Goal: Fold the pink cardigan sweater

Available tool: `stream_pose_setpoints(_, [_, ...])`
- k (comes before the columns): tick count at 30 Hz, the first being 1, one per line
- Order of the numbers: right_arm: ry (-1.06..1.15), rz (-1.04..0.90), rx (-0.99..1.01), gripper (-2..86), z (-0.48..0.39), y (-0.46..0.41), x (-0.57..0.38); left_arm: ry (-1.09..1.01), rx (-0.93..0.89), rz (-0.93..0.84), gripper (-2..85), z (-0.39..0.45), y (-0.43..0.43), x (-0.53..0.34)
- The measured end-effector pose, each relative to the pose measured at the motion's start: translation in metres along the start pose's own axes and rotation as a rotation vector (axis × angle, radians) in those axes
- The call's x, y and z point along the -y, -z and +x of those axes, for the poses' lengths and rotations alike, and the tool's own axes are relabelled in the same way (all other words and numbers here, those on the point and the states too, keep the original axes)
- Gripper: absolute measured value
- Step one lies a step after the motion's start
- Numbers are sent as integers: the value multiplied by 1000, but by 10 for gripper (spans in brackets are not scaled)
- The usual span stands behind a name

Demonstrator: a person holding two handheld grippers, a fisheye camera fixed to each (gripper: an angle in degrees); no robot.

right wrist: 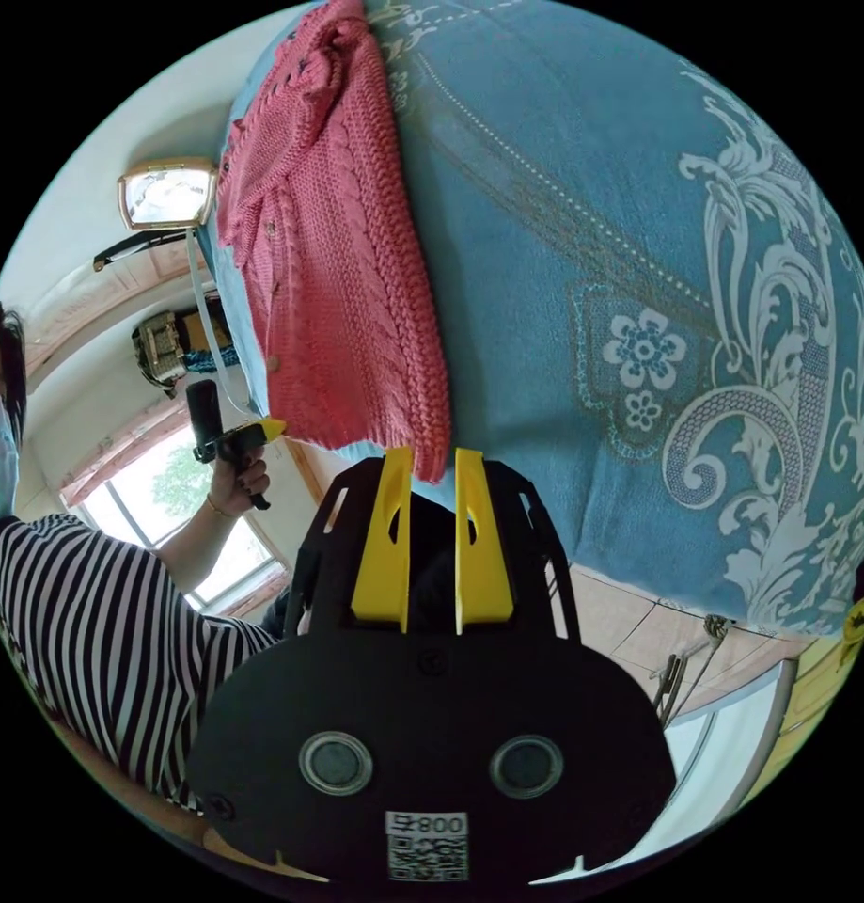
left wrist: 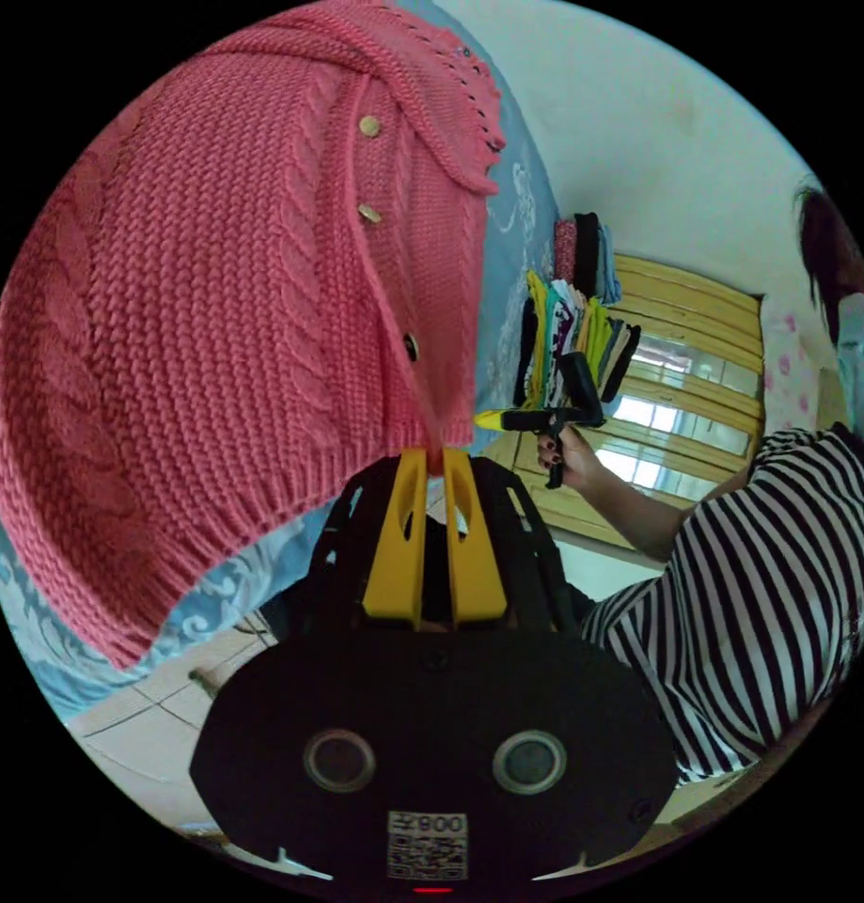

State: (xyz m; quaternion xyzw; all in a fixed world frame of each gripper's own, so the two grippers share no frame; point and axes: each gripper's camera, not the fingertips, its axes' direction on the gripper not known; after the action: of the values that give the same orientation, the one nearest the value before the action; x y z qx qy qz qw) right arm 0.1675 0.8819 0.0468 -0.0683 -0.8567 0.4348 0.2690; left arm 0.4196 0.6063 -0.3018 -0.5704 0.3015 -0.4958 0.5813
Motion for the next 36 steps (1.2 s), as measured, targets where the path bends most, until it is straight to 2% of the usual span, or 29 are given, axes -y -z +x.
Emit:
stream_pose_setpoints(2, [-11,7,5,83,3,1,1,57,-25,25,43,-3,5,-5])
stream_pose_setpoints(5, [-29,5,50,84,4,-1,6,164,58,21,51,-21,10,-12])
stream_pose_setpoints(8, [-19,4,9,83,-3,1,7,225,88,45,63,-23,27,-29])
stream_pose_setpoints(13, [-38,4,21,85,-9,9,9,372,279,134,100,-11,81,-66])
stream_pose_setpoints(17, [-35,-8,-2,80,-17,18,14,440,355,204,110,-18,109,-64])
stream_pose_setpoints(22, [-55,-20,-25,56,-23,30,20,426,470,107,59,-15,113,-39])
stream_pose_setpoints(29, [-36,-51,13,19,-41,57,21,413,282,105,26,8,137,-32])
stream_pose_setpoints(36, [54,-11,107,11,-78,121,21,378,145,215,17,56,189,-21])
